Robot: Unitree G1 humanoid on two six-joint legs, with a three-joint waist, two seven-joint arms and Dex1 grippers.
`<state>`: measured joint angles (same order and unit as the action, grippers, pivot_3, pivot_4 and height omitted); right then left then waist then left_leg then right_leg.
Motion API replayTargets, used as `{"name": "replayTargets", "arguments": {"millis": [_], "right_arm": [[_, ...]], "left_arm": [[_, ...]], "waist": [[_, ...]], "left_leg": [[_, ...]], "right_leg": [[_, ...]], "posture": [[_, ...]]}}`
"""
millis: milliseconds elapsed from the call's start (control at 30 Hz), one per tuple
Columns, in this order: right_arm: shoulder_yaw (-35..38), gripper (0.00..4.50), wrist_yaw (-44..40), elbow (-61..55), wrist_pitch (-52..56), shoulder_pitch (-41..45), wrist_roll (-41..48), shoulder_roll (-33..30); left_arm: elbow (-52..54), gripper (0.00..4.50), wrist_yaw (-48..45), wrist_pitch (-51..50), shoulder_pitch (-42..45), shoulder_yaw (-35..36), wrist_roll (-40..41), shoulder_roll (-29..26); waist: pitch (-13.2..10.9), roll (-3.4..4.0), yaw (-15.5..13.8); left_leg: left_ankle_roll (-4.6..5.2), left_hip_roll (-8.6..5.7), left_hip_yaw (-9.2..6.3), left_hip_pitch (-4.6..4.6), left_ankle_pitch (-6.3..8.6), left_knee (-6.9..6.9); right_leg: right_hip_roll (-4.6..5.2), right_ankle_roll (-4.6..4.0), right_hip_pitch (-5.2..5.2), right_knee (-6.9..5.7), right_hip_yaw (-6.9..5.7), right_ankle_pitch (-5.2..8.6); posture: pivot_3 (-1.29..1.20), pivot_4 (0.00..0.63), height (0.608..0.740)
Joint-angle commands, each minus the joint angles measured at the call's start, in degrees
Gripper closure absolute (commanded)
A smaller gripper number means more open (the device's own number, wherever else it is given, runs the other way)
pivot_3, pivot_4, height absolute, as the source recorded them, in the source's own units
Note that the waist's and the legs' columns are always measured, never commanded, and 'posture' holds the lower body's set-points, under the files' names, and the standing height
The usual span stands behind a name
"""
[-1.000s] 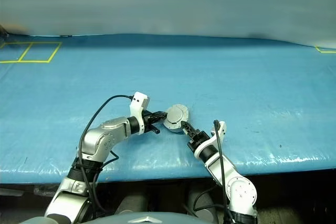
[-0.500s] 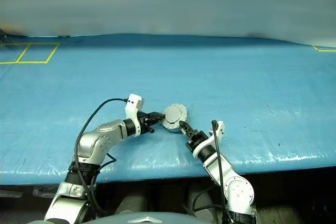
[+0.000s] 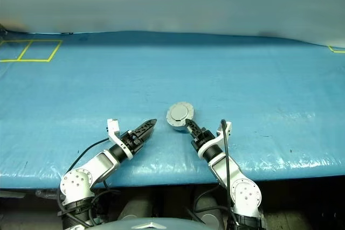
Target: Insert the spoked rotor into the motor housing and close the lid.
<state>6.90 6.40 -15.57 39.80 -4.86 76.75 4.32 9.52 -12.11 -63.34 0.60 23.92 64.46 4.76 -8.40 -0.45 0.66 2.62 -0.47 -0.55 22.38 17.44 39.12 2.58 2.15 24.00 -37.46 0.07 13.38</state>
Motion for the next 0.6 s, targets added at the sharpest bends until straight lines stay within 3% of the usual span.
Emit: {"name": "replayTargets", "arguments": {"millis": [33,233,600], "right_arm": [[-0.99,3.28,0.11,-3.77,-1.79,2.99,4.23,4.18],[-3.59,3.28,2.75,-6.30,-2.65,4.79,7.06,4.14],[-9.45,3.28,5.42,-9.73,-2.60,3.97,10.88,2.58]], "left_arm": [[0.03,0.00,2.89,-0.02,-1.31,-0.50,7.10,4.22],[-2.38,0.00,6.94,1.30,-1.79,-2.65,13.72,4.23],[-2.96,0.00,-0.59,5.18,-0.62,-8.03,18.66,2.59]], "waist": [[-0.01,0.01,-0.01],[-0.01,0.01,-0.03],[-0.01,0.01,-0.01]], "left_leg": [[0.00,0.00,-0.03,0.03,0.00,0.01],[-0.22,-0.04,-0.01,0.33,-0.13,0.00],[-0.25,-0.08,0.02,0.35,-0.15,0.00]], "right_leg": [[-0.01,0.00,0.00,0.03,-0.03,0.00],[-0.06,0.05,0.25,0.11,-0.02,-0.04],[-0.13,0.07,0.24,0.16,-0.02,-0.06]], "posture": [[0.00,0.150,0.740],[0.00,0.150,0.740],[0.00,0.150,0.740]]}}
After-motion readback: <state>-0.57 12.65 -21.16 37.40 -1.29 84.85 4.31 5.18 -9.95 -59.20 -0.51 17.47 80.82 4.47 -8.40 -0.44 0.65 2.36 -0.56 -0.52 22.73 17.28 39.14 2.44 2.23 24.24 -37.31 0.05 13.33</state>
